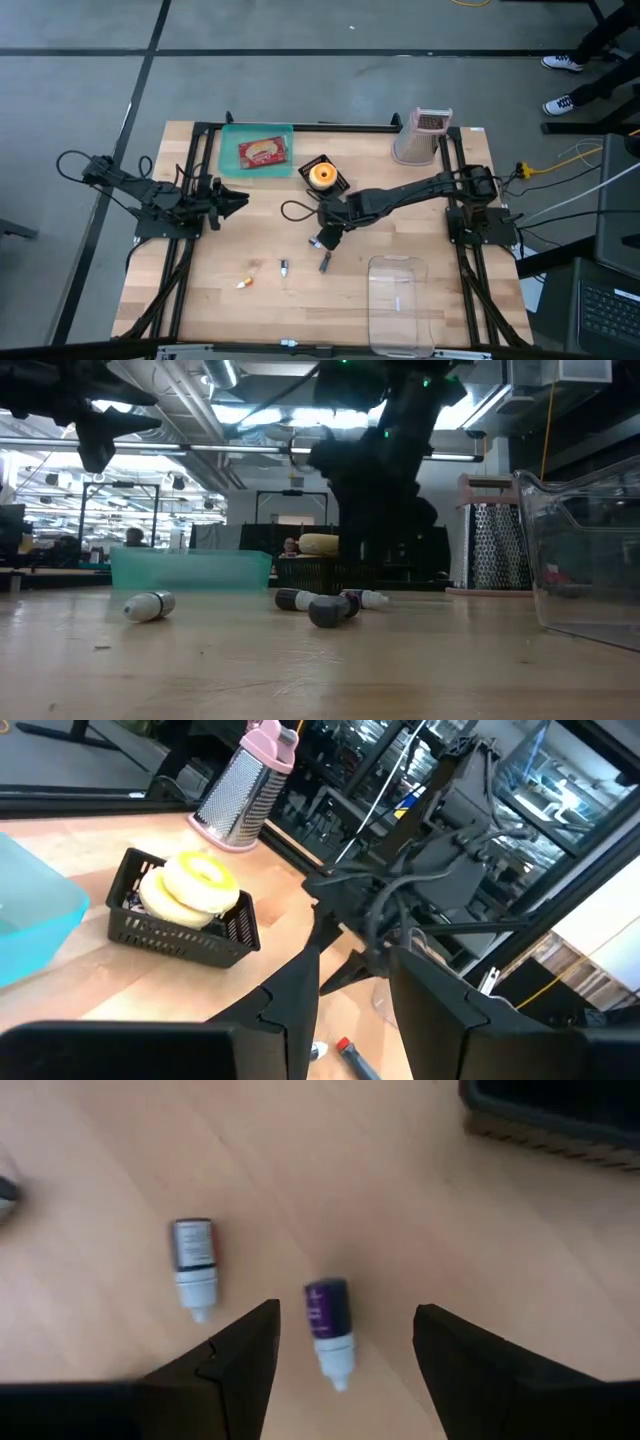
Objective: Pick & Place Food Item
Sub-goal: Put the violet food coloring bottle into the transparent bin
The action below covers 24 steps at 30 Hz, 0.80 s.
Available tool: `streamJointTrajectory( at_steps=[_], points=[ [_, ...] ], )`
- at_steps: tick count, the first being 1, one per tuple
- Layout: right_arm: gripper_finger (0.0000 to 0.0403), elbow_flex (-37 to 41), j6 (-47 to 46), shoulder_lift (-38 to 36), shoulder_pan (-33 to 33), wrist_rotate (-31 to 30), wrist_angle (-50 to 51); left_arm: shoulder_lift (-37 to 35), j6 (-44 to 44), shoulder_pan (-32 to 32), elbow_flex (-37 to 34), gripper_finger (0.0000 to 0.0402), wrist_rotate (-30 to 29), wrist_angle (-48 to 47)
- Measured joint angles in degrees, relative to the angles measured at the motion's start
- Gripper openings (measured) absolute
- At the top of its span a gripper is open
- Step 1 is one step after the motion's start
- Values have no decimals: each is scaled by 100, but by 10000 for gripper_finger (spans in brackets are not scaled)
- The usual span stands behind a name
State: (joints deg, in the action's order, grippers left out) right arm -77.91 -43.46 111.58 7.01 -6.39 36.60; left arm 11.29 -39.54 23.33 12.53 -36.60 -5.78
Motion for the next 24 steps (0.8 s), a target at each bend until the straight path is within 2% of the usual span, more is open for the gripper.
streamJointTrajectory(
  at_steps=[10, 16, 19, 24],
  points=[
    [199, 2, 176, 562, -57, 714, -318, 0, -23, 0, -1, 118, -7, -48],
    [177, -15, 22, 690, -70, 836, -382, 0, 5, -2, -2, 118, -11, -130],
    [141, -15, -99, 697, -75, 830, -405, 0, -24, -2, -2, 118, -11, -199],
    [54, -11, -255, 712, -78, 981, -610, 0, -28, -2, -2, 118, -50, -216]
  ],
)
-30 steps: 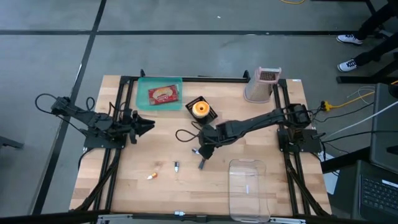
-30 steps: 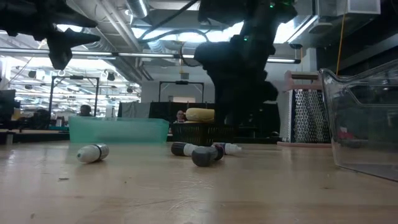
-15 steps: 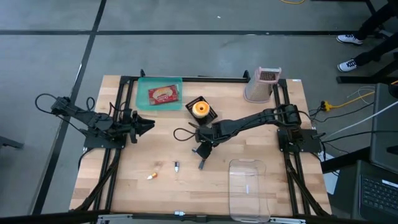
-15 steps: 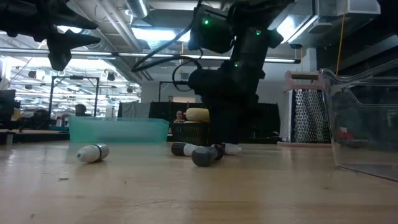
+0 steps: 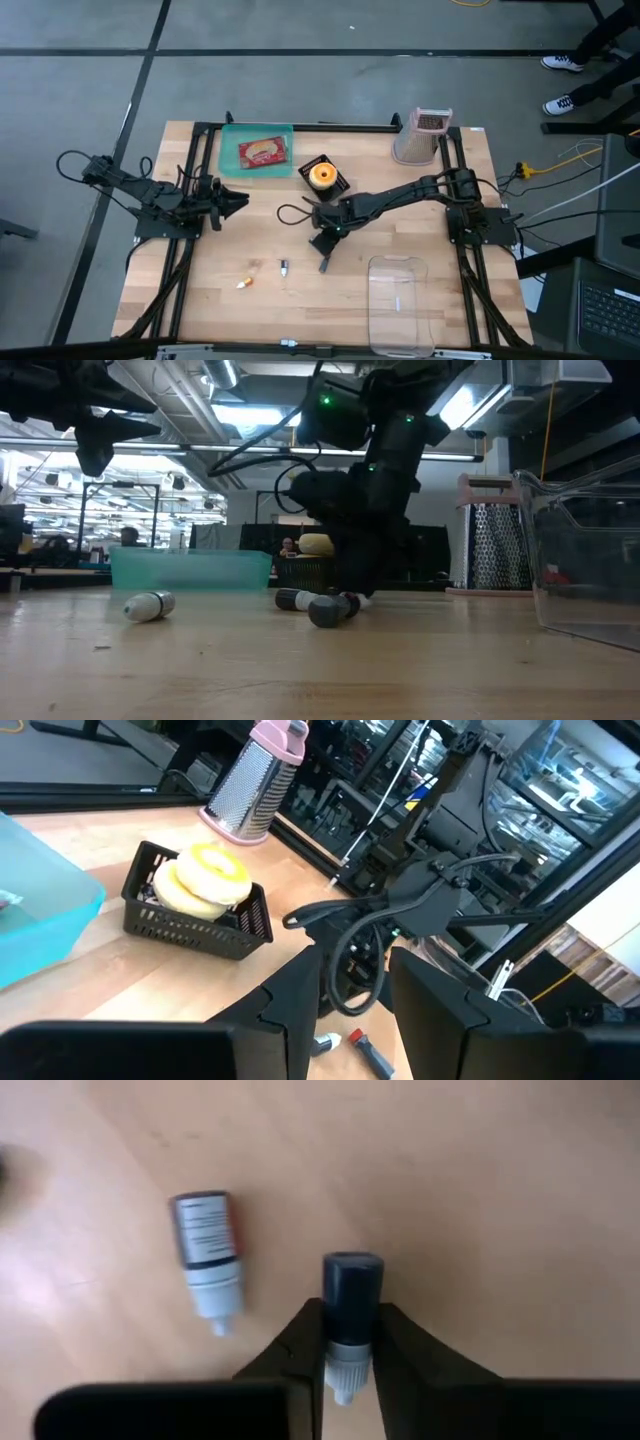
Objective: Pick & Place Food Item
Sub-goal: Put the violet food coloring bottle into the transparent bin
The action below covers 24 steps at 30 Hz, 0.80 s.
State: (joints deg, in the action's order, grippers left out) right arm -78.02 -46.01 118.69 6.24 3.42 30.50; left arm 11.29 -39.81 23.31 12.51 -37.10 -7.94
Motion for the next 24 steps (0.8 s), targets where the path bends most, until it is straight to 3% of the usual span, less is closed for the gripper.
streamJointTrajectory(
  at_steps=[8, 13, 20, 24],
  points=[
    [54, -66, -482, 24, -15, 483, -1003, 0, 2, 0, 0, 118, -79, 2],
    [54, -668, -534, 12, -62, 492, -1446, 0, 52, 0, 0, 118, -83, 4],
    [54, -1898, -39, -61, -147, 660, -1083, 0, 104, 0, 0, 118, -84, 4],
    [54, -2760, 303, -140, 112, 950, -134, 0, 122, 0, 0, 118, -74, 4]
  ],
)
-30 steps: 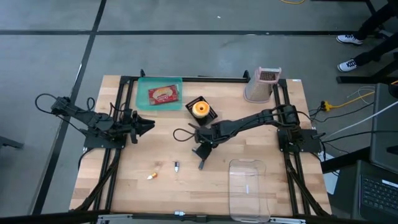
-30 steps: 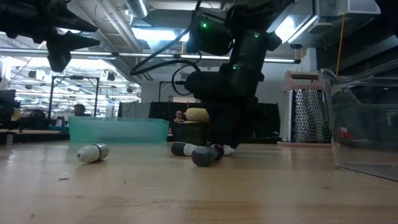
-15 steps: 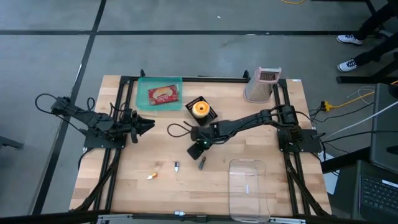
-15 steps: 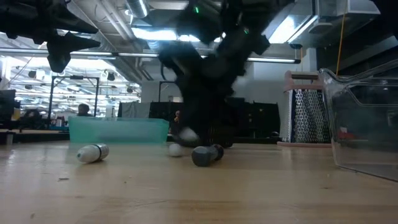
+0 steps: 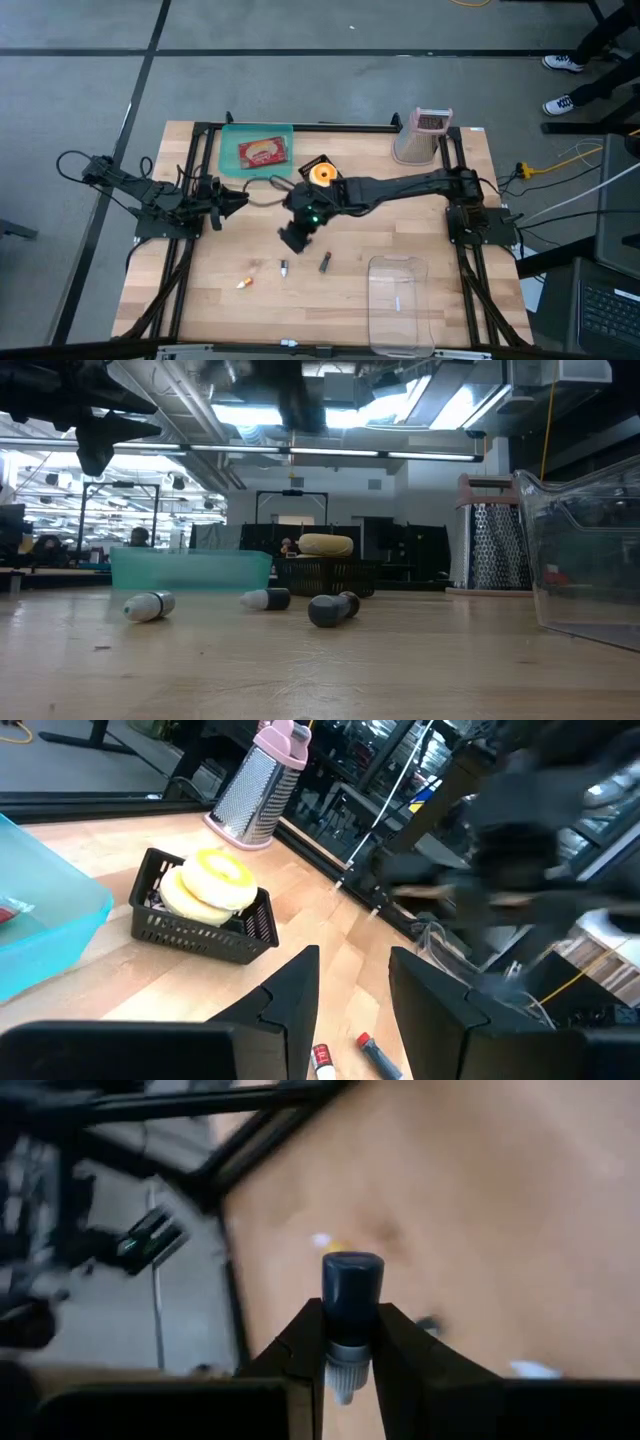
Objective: Pick & Place Food Item
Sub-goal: Put the violet food coloring bottle into the transparent bin
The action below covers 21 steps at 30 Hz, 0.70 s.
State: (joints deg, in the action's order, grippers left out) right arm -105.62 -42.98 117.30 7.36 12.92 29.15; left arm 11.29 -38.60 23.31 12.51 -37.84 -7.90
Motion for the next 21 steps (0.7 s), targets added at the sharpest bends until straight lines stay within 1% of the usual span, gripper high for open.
streamJointTrajectory(
  at_steps=[3, 5, 6, 8, 10, 13, 15, 17, 18, 21],
  points=[
    [54, -658, 277, -113, 314, -211, 943, 0, 38, 0, -2, 118, 26, 9],
    [54, -1101, 299, -193, 556, -587, 1332, 0, 38, 0, -2, 118, 30, 1],
    [54, -1260, 277, -283, 684, -810, 1708, 0, 38, 0, -2, 118, 38, 9],
    [54, -1540, 20, -419, 955, -1349, 2097, -1, 40, 0, -3, 118, 52, 17],
    [54, -1604, -389, -620, 1245, -1857, 2616, -17, 41, 0, -4, 118, 102, 39],
    [54, -1584, -1348, -840, 1721, -2417, 3382, -20, 84, 0, -4, 118, 185, 50],
    [54, -1543, -2081, -883, 2055, -2542, 4058, -22, 92, 0, -4, 118, 187, 86],
    [54, -1398, -2847, -879, 2382, -2531, 4598, -25, 96, 0, -4, 118, 203, 82],
    [54, -1244, -3211, -879, 2536, -2467, 4766, -28, 98, 0, -4, 118, 202, 86],
    [54, -638, -4196, -870, 2914, -2175, 4756, -26, 194, 0, -4, 118, 246, 96]
  ],
)
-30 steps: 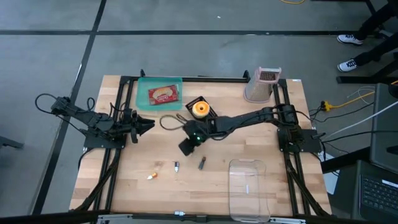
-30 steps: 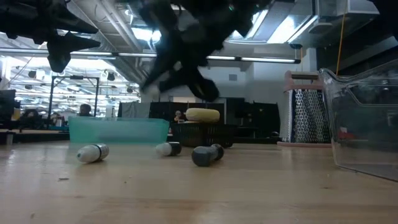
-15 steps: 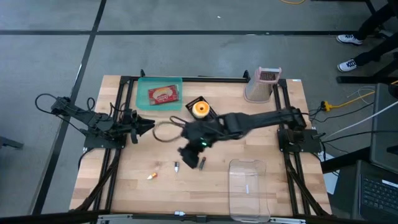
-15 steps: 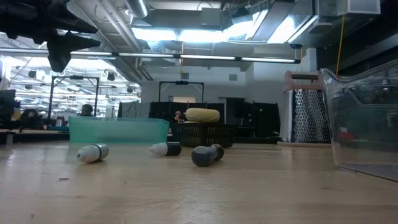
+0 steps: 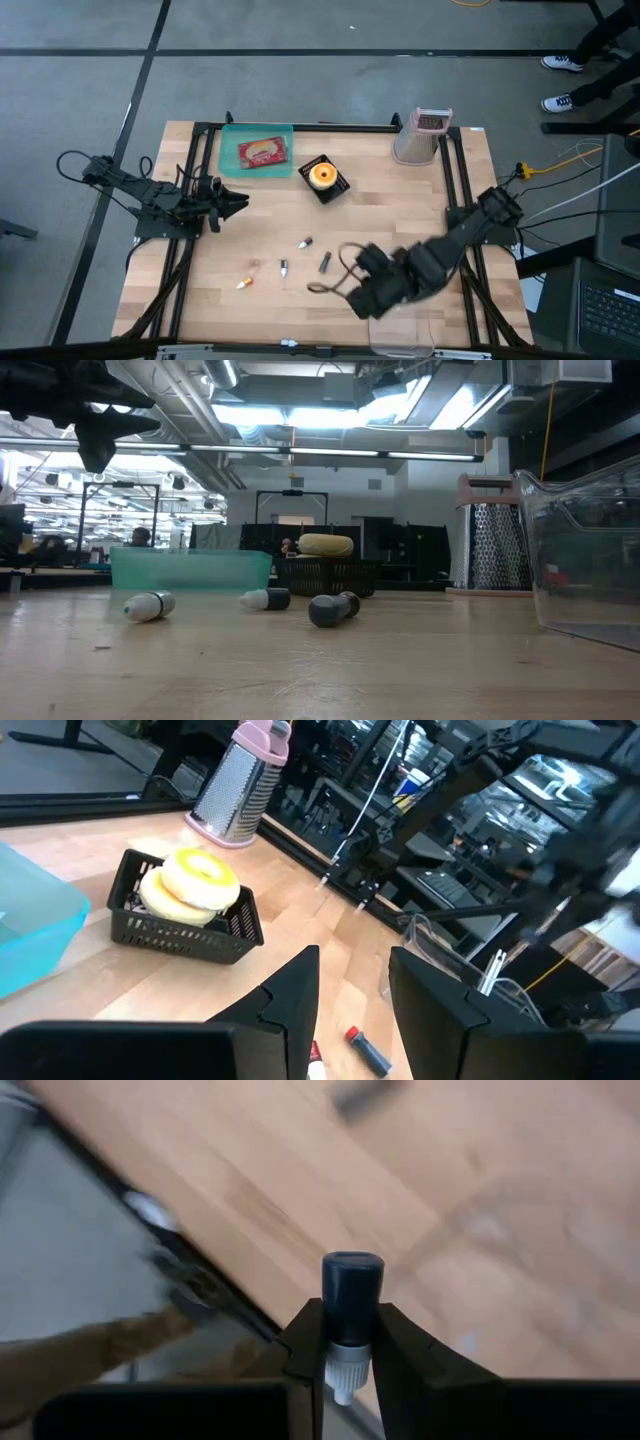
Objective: Pick & Place Food Item
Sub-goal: Put the violet food coloring bottle into the transparent bin, then put the black red food coloring bottle into the transparent bin
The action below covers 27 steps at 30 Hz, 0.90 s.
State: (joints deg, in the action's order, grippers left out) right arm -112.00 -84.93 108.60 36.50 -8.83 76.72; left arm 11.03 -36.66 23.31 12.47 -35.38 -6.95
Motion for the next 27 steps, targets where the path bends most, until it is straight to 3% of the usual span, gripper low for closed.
streamJointTrajectory(
  at_steps=[10, 14, 21, 27],
  points=[
    [56, 1906, -1892, 4, 671, 952, -1084, 0, 41, 0, 0, 118, 4, 33],
    [108, 2228, -2530, 6, 712, 970, -1393, 0, 41, 0, 0, 118, 5, 38],
    [221, 2321, -2731, 6, 657, 1058, -1418, 0, 41, 0, 0, 118, 5, 53],
    [251, 2268, -3000, -26, 584, 700, -1476, 0, 43, 0, 0, 118, -2, 81]
  ],
)
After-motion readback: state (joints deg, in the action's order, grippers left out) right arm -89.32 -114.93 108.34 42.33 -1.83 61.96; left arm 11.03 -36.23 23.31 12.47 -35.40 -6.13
